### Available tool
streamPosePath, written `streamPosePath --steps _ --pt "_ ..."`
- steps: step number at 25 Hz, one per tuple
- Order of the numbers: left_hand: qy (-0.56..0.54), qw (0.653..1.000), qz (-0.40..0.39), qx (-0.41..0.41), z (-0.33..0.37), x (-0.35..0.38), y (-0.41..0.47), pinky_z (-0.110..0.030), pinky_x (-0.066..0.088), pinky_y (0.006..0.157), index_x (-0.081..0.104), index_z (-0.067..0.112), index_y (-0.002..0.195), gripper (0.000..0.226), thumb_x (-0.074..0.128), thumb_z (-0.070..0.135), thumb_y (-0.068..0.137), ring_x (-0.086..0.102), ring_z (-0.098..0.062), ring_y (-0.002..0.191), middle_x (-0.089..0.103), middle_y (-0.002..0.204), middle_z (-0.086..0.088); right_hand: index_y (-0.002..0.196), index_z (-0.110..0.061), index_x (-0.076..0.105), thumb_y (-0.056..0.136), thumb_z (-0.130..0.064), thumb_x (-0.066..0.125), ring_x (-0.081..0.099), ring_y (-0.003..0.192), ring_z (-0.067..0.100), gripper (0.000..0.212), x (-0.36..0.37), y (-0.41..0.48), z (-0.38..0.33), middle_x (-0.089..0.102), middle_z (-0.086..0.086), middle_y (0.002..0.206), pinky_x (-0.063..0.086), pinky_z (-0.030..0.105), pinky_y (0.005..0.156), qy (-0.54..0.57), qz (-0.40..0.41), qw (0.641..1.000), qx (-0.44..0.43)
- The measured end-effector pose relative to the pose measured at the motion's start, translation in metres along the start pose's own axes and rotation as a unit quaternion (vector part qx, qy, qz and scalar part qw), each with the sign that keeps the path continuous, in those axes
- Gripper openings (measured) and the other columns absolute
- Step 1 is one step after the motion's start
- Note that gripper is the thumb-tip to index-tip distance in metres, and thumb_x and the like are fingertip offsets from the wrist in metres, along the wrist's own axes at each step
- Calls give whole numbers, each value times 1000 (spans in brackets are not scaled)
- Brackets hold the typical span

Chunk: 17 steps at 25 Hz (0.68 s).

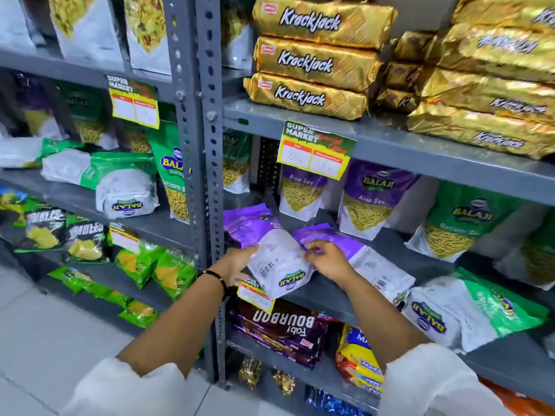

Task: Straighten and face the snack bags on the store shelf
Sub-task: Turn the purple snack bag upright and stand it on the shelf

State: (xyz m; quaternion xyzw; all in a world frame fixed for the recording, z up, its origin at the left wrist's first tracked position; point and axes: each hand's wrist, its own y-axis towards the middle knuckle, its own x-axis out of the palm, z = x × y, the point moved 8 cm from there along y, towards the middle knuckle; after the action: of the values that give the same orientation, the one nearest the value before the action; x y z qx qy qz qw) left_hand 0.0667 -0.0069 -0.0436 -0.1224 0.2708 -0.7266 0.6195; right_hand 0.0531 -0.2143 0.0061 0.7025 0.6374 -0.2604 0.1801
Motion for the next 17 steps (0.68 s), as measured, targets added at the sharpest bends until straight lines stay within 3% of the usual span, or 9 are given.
streamPosePath --steps 2,3,5,6,7,10,12,14,17 --pt "-72 997 -39 -16 3 4 12 -33 40 87 53 11 119 46 47 44 88 55 -28 103 57 119 -11 102 -4 60 78 -17 66 51 91 17 27 8 14 9 58 6 95 40 31 81 16 -30 998 46" --pt "-88 995 -33 -16 3 1 23 -31 44 82 59 12 104 37 49 43 87 60 -24 89 62 102 -9 96 -9 61 77 -20 67 51 88 18 22 12 22 15 57 3 88 41 31 78 18 -47 997 66" --pt "-118 993 10 -4 8 -5 47 -22 50 51 54 17 73 24 56 37 85 61 -12 47 64 60 0 79 -19 56 77 -24 66 51 74 16 12 22 33 21 55 -1 74 40 28 64 25 -91 988 118" --pt "-127 991 34 6 11 -8 54 -19 49 42 49 20 67 23 58 33 84 58 -8 38 61 47 6 77 -21 53 78 -24 65 50 69 15 12 25 34 21 54 -1 72 38 26 59 31 -115 982 144" --pt "-128 990 50 16 13 -9 62 -20 51 44 47 21 66 23 60 28 84 59 -9 41 61 46 7 79 -22 53 78 -24 63 50 68 15 10 29 36 21 54 1 74 39 26 59 40 -143 975 165" --pt "-97 992 76 26 12 -13 79 -31 52 70 45 23 63 26 63 19 81 51 -14 62 51 67 2 94 -20 53 81 -20 59 51 78 21 14 42 34 22 56 6 86 44 30 62 68 -215 954 197" --pt "-63 993 95 25 8 -15 87 -32 50 78 49 18 64 22 63 16 81 53 -17 69 50 70 0 103 -14 55 80 -13 59 53 84 24 23 43 33 20 57 8 93 45 30 62 93 -208 954 194" --pt "-97 988 108 46 9 -16 88 -35 48 87 60 11 81 3 61 12 83 54 -21 85 57 85 -6 111 -11 55 77 -3 61 56 85 22 36 44 34 18 61 7 93 46 29 63 132 -183 959 174" --pt "-226 960 85 140 19 -11 74 -28 49 76 63 10 87 14 54 0 85 56 -22 87 64 89 -11 104 -19 57 67 14 63 60 86 20 49 37 28 18 65 1 90 48 29 66 221 -122 958 133"
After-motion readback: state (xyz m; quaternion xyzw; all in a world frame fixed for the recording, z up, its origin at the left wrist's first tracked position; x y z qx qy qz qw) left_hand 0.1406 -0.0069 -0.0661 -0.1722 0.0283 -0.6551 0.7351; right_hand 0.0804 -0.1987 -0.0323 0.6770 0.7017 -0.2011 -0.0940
